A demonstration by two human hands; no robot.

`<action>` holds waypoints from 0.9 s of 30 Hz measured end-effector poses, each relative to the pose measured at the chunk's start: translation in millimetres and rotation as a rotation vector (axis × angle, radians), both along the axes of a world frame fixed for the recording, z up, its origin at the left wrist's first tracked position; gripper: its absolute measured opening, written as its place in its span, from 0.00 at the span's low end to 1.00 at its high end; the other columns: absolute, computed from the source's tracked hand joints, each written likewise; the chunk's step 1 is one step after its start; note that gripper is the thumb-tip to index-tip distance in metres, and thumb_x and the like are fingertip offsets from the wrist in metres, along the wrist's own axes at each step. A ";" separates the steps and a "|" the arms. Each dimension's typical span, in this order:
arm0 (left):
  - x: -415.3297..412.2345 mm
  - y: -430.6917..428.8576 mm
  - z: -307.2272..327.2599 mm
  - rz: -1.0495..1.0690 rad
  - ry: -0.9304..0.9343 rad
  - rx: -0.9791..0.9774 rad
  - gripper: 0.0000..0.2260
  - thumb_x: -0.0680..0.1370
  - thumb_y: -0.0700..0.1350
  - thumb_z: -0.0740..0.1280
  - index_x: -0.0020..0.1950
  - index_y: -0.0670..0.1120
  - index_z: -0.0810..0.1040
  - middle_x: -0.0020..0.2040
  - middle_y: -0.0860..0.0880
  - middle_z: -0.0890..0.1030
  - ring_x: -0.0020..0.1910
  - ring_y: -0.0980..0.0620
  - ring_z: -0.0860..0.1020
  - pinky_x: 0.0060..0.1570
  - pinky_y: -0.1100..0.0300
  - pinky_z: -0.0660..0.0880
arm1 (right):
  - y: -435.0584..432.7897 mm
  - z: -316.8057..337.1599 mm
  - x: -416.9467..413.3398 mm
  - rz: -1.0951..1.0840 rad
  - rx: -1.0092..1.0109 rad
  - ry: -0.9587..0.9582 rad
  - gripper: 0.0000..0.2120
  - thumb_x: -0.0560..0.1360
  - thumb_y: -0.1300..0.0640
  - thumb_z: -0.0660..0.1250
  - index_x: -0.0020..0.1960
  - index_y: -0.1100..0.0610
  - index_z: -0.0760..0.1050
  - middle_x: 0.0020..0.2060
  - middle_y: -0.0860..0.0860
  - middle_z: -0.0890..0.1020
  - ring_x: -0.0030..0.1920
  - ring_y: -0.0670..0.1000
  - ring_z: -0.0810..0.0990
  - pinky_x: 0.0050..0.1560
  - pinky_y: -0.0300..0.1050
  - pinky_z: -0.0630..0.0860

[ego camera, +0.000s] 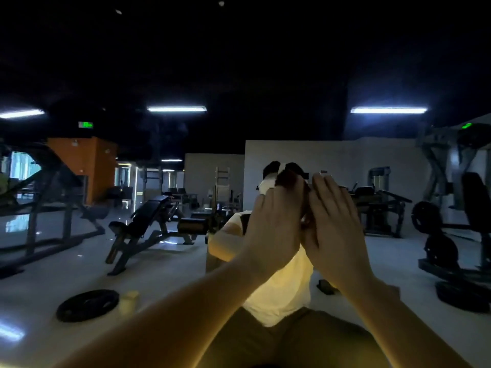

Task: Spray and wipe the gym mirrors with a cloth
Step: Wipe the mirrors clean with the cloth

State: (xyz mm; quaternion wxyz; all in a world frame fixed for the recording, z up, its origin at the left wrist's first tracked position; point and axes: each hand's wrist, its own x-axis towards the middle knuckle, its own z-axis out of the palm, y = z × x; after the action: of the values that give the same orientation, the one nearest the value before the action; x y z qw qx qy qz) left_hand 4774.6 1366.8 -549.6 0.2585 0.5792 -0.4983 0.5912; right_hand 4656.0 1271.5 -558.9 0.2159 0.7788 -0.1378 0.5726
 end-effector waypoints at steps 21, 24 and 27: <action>19.6 34.8 -112.0 0.056 0.514 -0.221 0.36 0.82 0.52 0.70 0.83 0.42 0.57 0.62 0.35 0.74 0.54 0.43 0.77 0.51 0.51 0.79 | 19.0 -99.1 3.5 -0.051 0.102 0.044 0.33 0.79 0.52 0.60 0.82 0.58 0.59 0.83 0.59 0.53 0.83 0.60 0.49 0.82 0.62 0.46; -15.1 5.2 -134.4 -0.016 0.341 -0.083 0.33 0.82 0.51 0.70 0.82 0.41 0.63 0.61 0.41 0.74 0.57 0.48 0.74 0.58 0.57 0.72 | 19.6 -106.0 2.9 -0.013 0.126 0.050 0.32 0.80 0.51 0.58 0.83 0.57 0.59 0.83 0.58 0.52 0.83 0.59 0.48 0.81 0.64 0.49; 1.6 12.5 -141.8 0.016 0.106 0.030 0.30 0.83 0.49 0.67 0.82 0.41 0.63 0.60 0.41 0.73 0.57 0.47 0.72 0.58 0.54 0.73 | 14.0 -115.9 -5.9 -0.003 0.108 0.085 0.33 0.78 0.53 0.60 0.82 0.57 0.60 0.84 0.56 0.52 0.83 0.58 0.49 0.80 0.66 0.53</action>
State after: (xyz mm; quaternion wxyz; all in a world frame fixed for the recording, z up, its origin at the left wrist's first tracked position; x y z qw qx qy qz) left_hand 4776.2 1379.3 -691.4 0.2711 0.6176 -0.4880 0.5541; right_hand 4650.0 1285.5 -674.8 0.1800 0.8126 -0.1606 0.5305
